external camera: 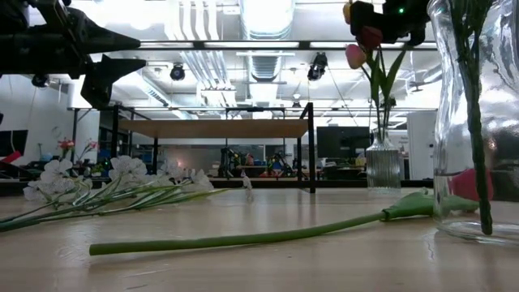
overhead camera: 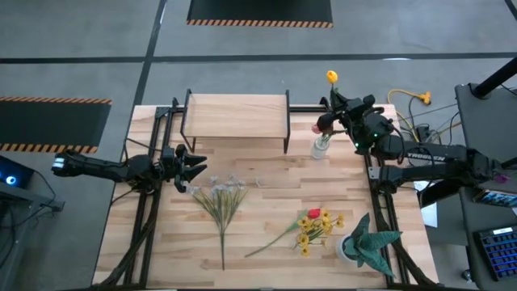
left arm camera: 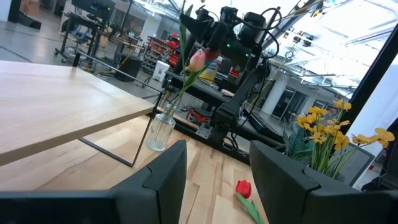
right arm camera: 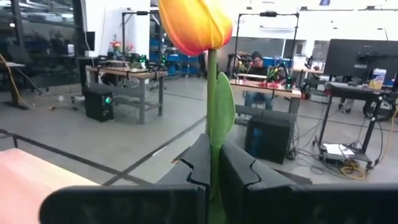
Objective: Pick and place flowers into a vace then onto a shelf
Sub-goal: Put the yellow tulip into the top transparent vase
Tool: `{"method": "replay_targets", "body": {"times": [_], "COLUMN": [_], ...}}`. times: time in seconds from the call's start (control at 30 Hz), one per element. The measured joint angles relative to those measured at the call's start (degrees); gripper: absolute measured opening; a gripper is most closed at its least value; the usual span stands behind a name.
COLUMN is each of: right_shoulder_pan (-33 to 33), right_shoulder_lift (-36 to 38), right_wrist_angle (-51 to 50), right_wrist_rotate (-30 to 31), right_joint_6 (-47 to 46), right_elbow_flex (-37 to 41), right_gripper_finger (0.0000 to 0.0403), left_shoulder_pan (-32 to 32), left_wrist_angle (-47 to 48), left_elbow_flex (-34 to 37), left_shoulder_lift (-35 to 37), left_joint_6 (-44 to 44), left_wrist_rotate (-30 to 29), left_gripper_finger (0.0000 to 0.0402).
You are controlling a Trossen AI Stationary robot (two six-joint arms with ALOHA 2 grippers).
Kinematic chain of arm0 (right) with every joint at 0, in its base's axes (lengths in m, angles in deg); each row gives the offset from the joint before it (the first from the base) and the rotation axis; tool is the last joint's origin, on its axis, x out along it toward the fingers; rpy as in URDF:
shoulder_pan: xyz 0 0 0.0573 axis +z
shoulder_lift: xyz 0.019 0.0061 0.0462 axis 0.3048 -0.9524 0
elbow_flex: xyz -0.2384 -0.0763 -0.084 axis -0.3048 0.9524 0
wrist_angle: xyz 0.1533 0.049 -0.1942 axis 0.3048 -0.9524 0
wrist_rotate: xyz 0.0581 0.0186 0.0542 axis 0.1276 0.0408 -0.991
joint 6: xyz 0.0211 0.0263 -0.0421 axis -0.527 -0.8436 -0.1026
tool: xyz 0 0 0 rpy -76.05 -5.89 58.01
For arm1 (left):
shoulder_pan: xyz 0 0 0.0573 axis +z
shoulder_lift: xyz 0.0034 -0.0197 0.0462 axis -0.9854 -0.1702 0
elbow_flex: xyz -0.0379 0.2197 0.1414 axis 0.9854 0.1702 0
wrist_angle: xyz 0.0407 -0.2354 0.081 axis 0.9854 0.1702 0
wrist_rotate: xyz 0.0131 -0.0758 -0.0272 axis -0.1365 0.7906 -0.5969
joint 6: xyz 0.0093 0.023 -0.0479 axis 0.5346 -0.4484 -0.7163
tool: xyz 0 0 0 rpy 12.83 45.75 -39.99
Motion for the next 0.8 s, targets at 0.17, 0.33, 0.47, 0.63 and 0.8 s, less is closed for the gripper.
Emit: {"method": "replay_targets", "body": {"times": [0.17, 0.33, 0.47, 0.63, 0.8], "right_shoulder_pan": [0.04, 0.04, 0.04, 0.04, 0.1], "right_shoulder_lift": [-0.86, -0.73, -1.21, -3.09, -5.05], "right_wrist_angle": [5.11, 5.12, 5.06, 5.2, 7.11], "right_wrist_rotate": [-0.06, -0.17, -1.5, -4.53, -6.54], "right_joint_6": [0.99, 2.59, 3.13, 3.06, 3.11], "right_elbow_flex": [-0.05, -0.76, -0.5, 0.56, 1.81], "right_gripper_finger": [0.0008, 0.0008, 0.0008, 0.0008, 0.0008], "left_shoulder_pan": [-0.01, 0.0, 0.0, -0.01, 0.0], "left_wrist_angle": [0.0, 0.0, 0.0, 0.0, 0.0], "left_elbow_flex": [0.0, 0.0, 0.0, 0.0, 0.0], "left_shoulder_lift": [0.02, 0.02, 0.02, 0.02, 0.02], "left_joint_6": [0.0, 0.0, 0.0, 0.0, 0.0], "left_wrist_rotate": [0.0, 0.0, 0.0, 0.0, 0.0], "left_gripper_finger": [0.0159, 0.0159, 0.0159, 0.0159, 0.0159]}}
